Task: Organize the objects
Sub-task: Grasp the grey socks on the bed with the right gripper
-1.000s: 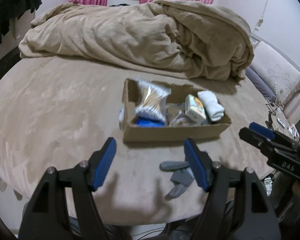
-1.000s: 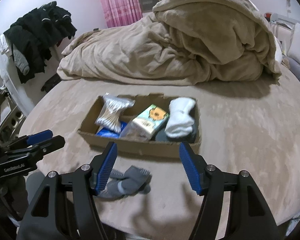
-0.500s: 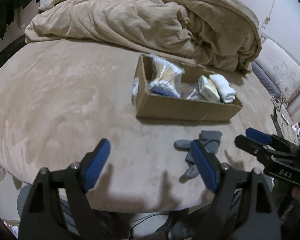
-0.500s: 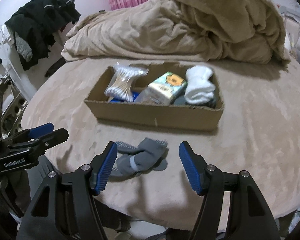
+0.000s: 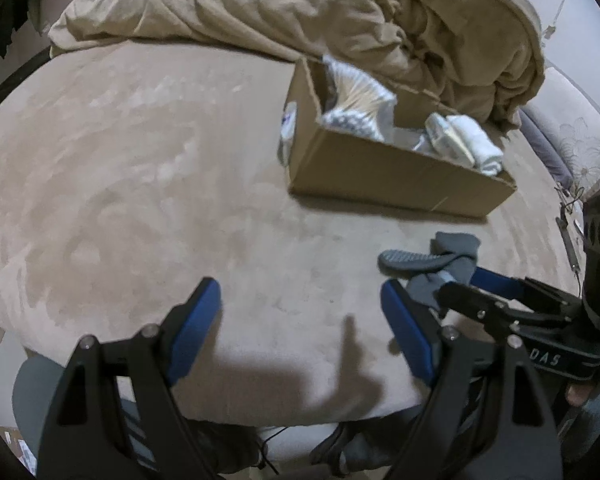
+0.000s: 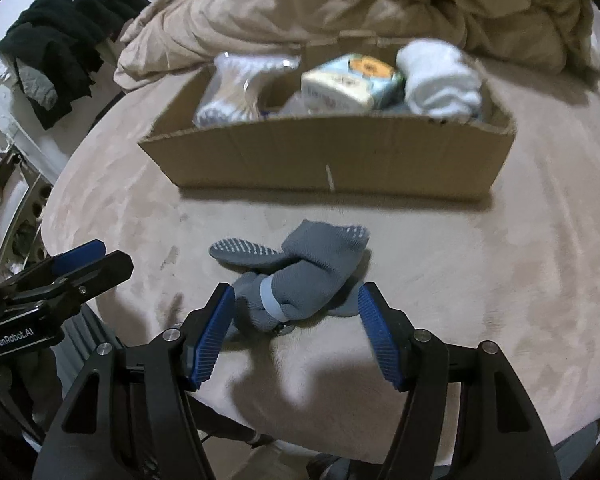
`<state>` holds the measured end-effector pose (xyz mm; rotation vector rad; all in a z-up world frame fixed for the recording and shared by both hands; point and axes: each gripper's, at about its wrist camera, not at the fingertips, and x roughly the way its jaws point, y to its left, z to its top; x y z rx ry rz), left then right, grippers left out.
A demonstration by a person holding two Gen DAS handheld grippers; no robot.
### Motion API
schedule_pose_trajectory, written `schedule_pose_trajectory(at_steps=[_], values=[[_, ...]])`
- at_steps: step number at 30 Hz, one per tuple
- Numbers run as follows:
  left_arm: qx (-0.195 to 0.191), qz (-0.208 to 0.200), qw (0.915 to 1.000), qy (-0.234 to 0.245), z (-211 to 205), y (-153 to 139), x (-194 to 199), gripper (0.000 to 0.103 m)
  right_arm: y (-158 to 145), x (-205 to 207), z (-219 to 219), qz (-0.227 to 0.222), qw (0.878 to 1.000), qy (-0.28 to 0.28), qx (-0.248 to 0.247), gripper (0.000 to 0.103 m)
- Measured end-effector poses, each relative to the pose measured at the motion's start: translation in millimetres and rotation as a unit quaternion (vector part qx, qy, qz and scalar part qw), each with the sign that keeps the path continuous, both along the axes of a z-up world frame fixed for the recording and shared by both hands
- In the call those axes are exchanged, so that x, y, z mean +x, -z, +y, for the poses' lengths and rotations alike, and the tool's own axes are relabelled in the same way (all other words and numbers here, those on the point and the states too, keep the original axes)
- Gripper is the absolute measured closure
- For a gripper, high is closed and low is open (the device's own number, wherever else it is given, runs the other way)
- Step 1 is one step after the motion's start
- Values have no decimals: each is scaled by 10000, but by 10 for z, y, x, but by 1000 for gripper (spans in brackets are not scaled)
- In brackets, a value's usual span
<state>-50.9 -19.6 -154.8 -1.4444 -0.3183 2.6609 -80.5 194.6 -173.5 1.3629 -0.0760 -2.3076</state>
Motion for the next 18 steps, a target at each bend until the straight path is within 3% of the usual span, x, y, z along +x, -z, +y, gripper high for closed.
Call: schedule_pose_trajectory(at_steps=[6,11,18], values=[[-19,-187,9998,22,-1,156,-40,19,107,-40,-128,71,9998,-140,152,45],[-70,-200,9998,39,18,174,-61,19,125,-6,-211,190,9991,-347,163,66],[-121,-129,9998,115,73,63,-28,19,-4,64,-154,246,9986,-437,156,71]])
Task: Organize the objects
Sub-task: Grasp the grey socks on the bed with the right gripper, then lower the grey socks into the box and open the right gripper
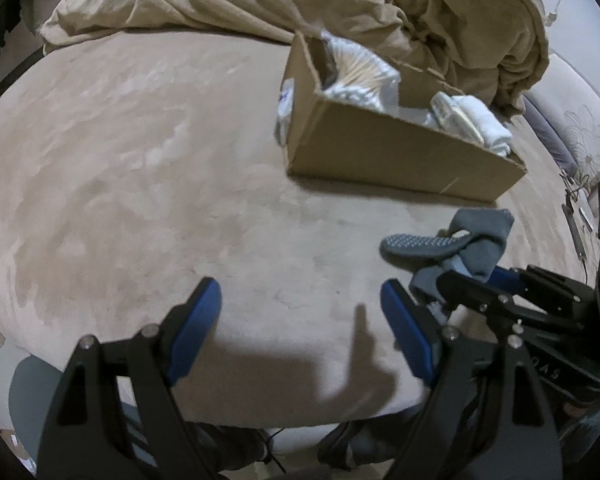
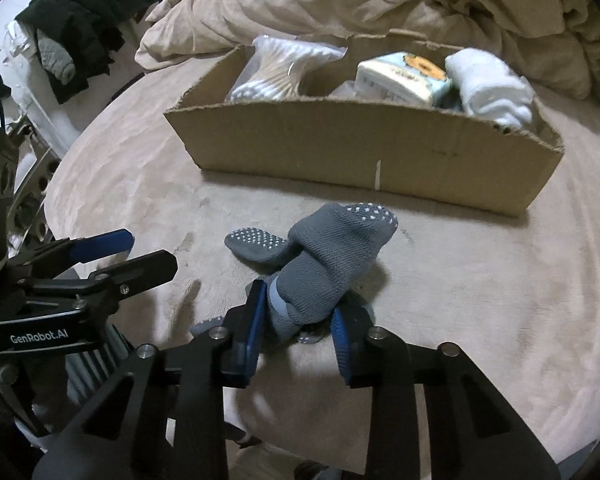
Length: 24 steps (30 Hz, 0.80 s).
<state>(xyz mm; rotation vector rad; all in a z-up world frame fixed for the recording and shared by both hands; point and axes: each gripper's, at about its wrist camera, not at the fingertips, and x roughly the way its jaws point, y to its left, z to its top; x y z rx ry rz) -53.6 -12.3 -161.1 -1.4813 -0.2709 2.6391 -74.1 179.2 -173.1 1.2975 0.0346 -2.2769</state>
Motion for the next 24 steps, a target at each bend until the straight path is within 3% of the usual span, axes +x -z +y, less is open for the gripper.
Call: schedule_pose_trajectory(at_steps=[13,24], values=[[-22,543,9985,-19,29,-534,-26,19,-698,47,159,659,9975,77,-234,71],[20,1050,9944,-117,-45,-941,-343,19,-1087,-253,43,1168,9929,30,-243,71]])
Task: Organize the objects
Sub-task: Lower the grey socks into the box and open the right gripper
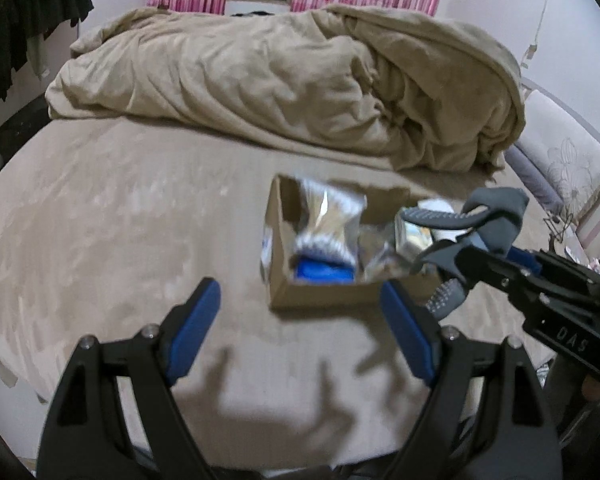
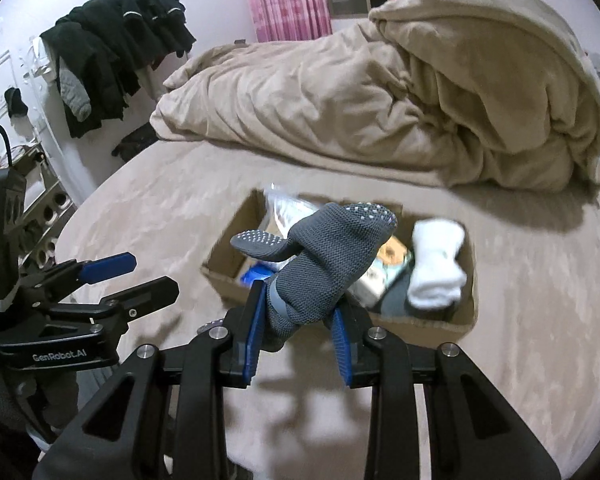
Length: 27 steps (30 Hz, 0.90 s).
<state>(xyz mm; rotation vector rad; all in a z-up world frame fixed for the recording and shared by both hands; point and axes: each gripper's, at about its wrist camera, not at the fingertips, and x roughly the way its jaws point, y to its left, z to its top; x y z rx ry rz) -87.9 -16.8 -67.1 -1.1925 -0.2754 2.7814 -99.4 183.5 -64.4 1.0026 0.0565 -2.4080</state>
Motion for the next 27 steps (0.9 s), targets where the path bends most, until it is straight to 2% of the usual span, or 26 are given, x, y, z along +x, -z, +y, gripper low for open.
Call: schedule_pose_trajectory(at_steps=[4,9,19,27], values=[[-2,87,10000,-48,-36,-39,-124,19,-59,-141,-70,121,9999,-20,33,71],[2,74,9999,-132,-140,-3,-306,19,49,-353,-133,42,10000,5,59,71],[-112,-215,9996,-135,-227,265,-602,19,493,-797,-284,-336,9993,57,151,71],[-143,-427,9988,-170,-245,433,-669,19,823,-919,-504,-500,9977,-111,450,70]])
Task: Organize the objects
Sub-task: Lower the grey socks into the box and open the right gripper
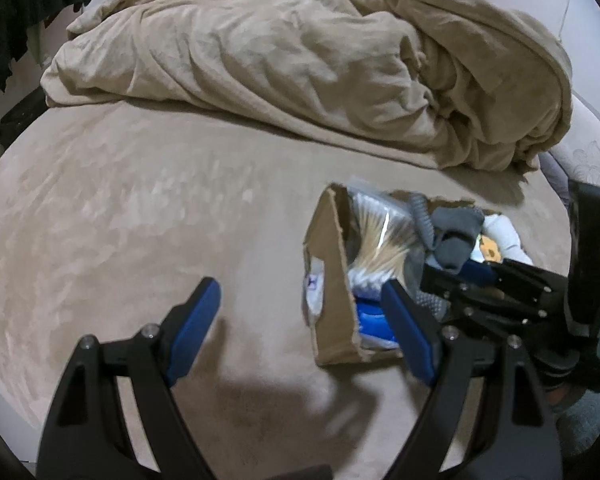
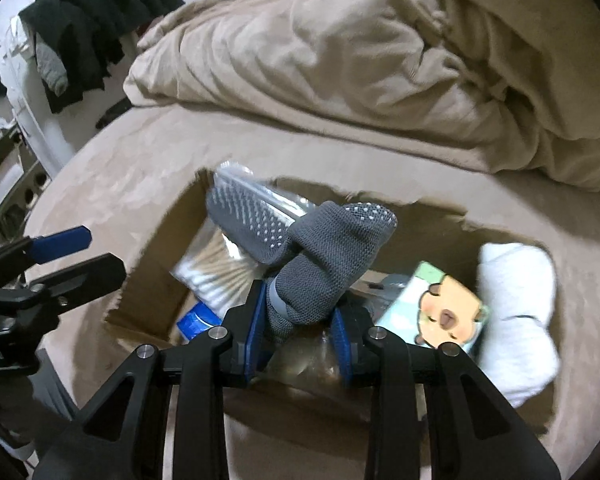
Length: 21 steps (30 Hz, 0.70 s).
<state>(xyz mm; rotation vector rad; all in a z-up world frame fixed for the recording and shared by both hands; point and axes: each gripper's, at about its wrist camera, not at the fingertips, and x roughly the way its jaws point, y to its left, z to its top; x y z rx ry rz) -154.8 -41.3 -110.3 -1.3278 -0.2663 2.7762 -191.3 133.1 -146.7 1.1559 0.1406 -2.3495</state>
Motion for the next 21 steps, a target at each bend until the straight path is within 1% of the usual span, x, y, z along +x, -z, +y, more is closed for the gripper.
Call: schedule_pose_trajectory(at_steps=[6,8,13,14,18,21], values=[[-35,11,10000,-42,-41,-44,76,19,3,14,-12,-10,10000,29,-7,67],[-39,43,10000,-43,-41,-76,120,19,-29,44,4,23,10000,65,-9,54],[-117,137,9998,-14,-16,-210,246,19,-180,141,63,91,9997,219,-41,33],[-133,166,9998,-8,-6,-242,270,19,-225,173,84,122,9996,255,-57,31],[-167,267,9995,34,44,-360,400,19,-393,321,187,224,9991,345,-113,30],[-177,309,9993,73,97,-424,511,19,-481,447,281,219,9988,424,-139,30]])
